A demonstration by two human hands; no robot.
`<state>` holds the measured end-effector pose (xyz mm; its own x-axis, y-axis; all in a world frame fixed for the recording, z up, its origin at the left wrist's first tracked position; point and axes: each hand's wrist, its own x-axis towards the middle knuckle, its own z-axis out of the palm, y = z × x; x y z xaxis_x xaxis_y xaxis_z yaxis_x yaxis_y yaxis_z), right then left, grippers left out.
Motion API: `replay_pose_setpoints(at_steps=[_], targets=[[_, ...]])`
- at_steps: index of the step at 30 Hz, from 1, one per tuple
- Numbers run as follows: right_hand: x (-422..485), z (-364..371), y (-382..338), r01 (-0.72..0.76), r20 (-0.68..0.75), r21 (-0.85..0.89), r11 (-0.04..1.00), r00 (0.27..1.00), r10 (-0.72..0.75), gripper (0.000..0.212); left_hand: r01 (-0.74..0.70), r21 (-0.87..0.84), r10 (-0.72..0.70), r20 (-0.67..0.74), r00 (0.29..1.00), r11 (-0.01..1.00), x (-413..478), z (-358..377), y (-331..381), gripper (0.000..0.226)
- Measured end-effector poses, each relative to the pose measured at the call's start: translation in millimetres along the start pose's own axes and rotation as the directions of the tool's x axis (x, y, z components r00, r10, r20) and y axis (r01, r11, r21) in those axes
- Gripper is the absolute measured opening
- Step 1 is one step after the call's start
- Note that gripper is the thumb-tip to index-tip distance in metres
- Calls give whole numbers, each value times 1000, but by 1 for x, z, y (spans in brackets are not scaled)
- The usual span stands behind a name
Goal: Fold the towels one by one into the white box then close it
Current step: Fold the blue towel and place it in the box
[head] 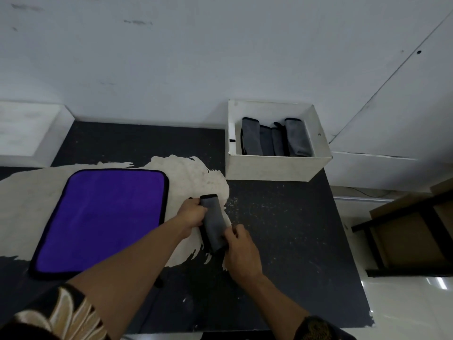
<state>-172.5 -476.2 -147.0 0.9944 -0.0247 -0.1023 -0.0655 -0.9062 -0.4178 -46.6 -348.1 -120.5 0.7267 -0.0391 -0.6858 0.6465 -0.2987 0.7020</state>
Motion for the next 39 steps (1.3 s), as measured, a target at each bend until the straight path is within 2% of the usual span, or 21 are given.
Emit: replay_pose_setpoints(at_steps=[4, 7, 12, 20, 24, 27, 29, 31, 34, 37, 39], targets=[[2, -5, 1, 92, -58, -57, 994, 994, -95, 46, -22, 124, 31, -72, 997, 992, 3, -2, -5, 13], [7, -7, 2, 190, -35, -122, 974, 980, -195, 44, -23, 163, 43, -118, 992, 986, 8, -4, -9, 17], [10, -1, 7, 249, 18, -150, 957, 968, -249, 38, 0, 102, 19, -180, 984, 995, 10, -3, -7, 21], [11, 5, 9, 332, 79, -171, 928, 943, -323, 43, 24, 253, 41, -248, 968, 967, 36, -15, -28, 10], [11, 3, 8, 368, 39, -172, 914, 929, -367, 42, 6, 302, 74, -252, 965, 953, 33, -17, -27, 8], [7, 3, 8, 420, 56, -178, 890, 907, -418, 38, -6, 385, 109, -246, 963, 923, 26, -15, -23, 15], [5, 1, 8, 403, 85, -155, 902, 915, -394, 42, -33, 458, 154, -228, 961, 888, 24, -15, -22, 20], [6, 0, 6, 388, 87, -149, 910, 922, -379, 42, -73, 514, 217, -227, 949, 855, 21, -15, -21, 15], [11, 1, 2, 324, 27, -69, 943, 946, -323, 40, -169, 561, 357, -244, 902, 810, 12, -15, -23, 18], [23, 0, -1, 138, -64, 125, 982, 989, -131, 39, -308, 688, 516, -113, 849, 657, 3, -13, -28, 20], [33, -3, -5, 23, -63, 201, 979, 998, -11, 23, -376, 732, 534, 20, 845, 567, -1, -13, -35, 35]])
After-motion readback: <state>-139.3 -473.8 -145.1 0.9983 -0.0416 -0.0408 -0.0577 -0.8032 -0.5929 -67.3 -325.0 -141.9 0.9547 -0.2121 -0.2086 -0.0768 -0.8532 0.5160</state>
